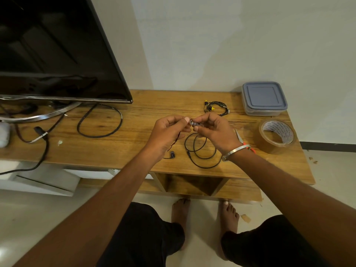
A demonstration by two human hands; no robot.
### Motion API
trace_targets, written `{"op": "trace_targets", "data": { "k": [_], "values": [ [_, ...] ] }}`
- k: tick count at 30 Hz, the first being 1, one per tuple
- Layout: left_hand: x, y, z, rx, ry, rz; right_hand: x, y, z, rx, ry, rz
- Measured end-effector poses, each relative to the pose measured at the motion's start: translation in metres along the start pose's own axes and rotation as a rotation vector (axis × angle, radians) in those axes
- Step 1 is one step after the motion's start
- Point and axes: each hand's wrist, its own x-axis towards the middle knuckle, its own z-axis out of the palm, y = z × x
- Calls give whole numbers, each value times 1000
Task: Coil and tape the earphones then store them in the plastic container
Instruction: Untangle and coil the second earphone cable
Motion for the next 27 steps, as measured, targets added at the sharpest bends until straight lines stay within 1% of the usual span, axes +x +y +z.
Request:
{"op": "trace_targets", "data": {
  "k": [9,12,15,18,21,24,27],
  "values": [
    [1,3,-8,108,-70,13,0,0,-3,-82,-22,-32],
    [1,3,-10,161,-100,10,0,-1,-4,-143,-34,-46],
    [2,1,-11,216,-95,31,1,1,-4,-188,-46,-39],
    [4,-2,-12,204,-68,19,1,2,-3,-231,-53,-29],
    [5,-6,-10,167,-74,-48,0,0,0,-258,-65,-32],
    [6,-8,-6,90,-80,-121,0,-1,4,-276,-84,-58],
    [4,-8,0,-33,-89,-158,0,0,6,-251,-83,-43]
  ]
}}
